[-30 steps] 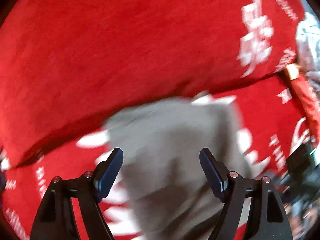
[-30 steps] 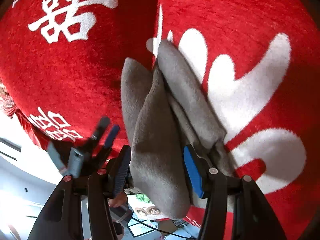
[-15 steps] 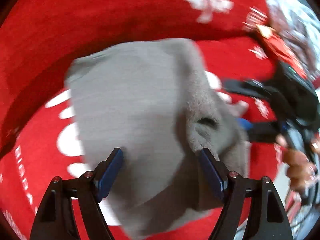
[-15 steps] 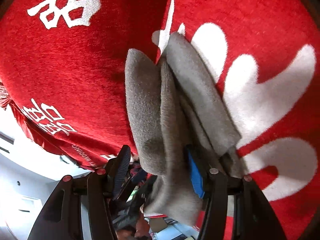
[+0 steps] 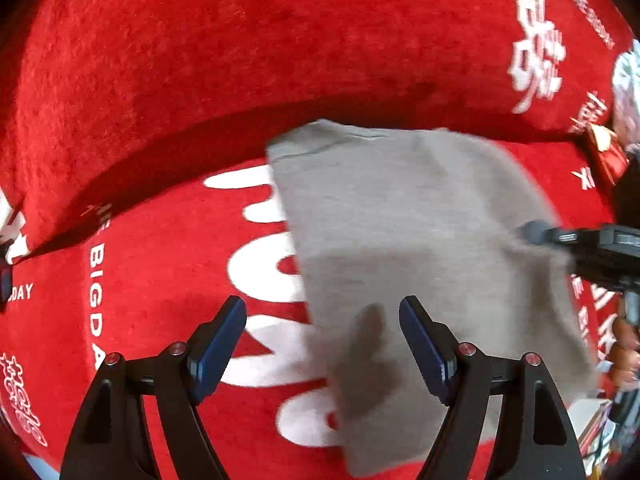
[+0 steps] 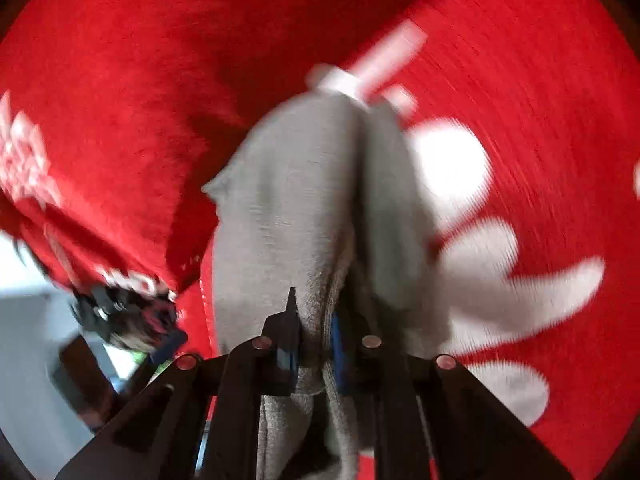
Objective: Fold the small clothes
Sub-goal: 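Release the folded sweater and press it flat with both tools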
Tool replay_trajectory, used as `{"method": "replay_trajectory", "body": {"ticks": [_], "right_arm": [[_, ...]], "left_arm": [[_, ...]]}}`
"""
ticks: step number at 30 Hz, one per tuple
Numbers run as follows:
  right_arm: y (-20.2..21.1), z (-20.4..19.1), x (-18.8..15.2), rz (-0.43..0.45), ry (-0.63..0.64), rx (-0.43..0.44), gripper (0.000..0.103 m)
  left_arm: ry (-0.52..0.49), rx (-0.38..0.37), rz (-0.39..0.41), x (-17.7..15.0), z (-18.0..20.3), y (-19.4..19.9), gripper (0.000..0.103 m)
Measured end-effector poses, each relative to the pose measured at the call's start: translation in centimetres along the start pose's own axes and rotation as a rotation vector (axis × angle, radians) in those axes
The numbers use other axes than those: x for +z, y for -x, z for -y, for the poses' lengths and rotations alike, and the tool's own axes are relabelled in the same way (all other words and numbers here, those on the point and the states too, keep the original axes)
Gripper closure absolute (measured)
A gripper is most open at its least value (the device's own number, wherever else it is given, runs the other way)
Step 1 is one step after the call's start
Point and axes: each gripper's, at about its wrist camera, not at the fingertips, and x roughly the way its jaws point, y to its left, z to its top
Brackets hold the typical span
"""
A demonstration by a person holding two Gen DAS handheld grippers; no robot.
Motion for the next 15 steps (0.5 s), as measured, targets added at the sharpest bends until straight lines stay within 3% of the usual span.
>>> {"method": "replay_trajectory", "body": {"ticks": [2, 5, 7, 9, 13, 15], "right_arm": [[0.6, 0.4, -0.1, 0.03, 0.005, -0.028, 0.089], [-0.2, 4.4, -0.6, -0.019, -0.116, -0.165, 0.087], [0.9, 5.3, -1.3, 0.012, -0.142, -0.147, 0.081], [2.5, 4.9, -2.1, 0.041, -0.121, -0.193, 0.054], [5.0, 2.1, -5.2, 0.023, -0.004, -0.089, 0.054], [4.7, 0.7, -6.6, -0.015, 0.051, -0.087, 0.054]], "left_arm": [[-0.032, 0.035, -0.027, -0.5, 0.2, -1.4, 0.023], [-0.024, 0.022, -0.047, -1.3, 0.0, -2.1, 0.023], [-0.019, 0.019, -0.051, -1.1, -0.2, -2.1, 0.023], [-0.016, 0.013, -0.062, -1.4, -0.7, -1.9, 0.023], [-0.001, -0.034, -0.106, -2.1, -2.2, -1.4, 0.023], [-0.007, -0.049, -0.112, -2.6, -2.3, -1.3, 0.023]]}}
